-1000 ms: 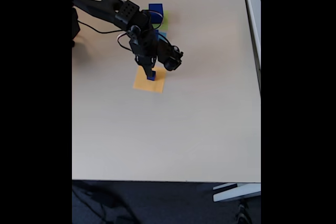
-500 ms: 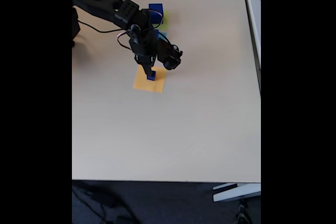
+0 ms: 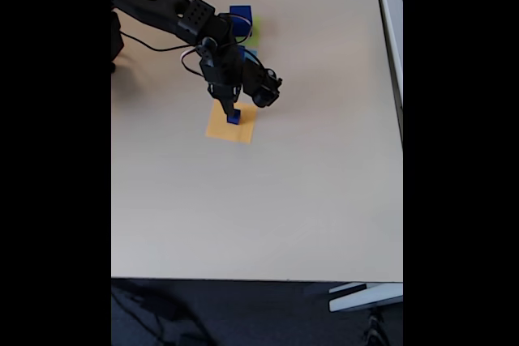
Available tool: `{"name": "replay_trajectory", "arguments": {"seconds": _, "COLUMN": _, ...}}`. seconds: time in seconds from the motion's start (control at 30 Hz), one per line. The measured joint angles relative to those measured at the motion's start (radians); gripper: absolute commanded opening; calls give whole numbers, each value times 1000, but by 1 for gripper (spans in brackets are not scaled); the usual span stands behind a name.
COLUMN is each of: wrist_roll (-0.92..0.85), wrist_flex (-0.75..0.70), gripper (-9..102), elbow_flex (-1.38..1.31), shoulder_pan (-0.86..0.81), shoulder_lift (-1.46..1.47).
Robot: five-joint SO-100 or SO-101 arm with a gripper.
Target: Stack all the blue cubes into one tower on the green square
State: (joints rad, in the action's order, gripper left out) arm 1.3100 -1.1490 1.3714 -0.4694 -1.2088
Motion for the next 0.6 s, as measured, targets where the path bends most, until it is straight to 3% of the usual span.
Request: {"name": "replay_trajectory", "arguments": {"seconds": 0.6, "wrist_roll": 8, "wrist_flex": 0, "gripper": 14, "elbow_flex": 0, "shoulder_pan": 2, "shoulder_lift": 0}}
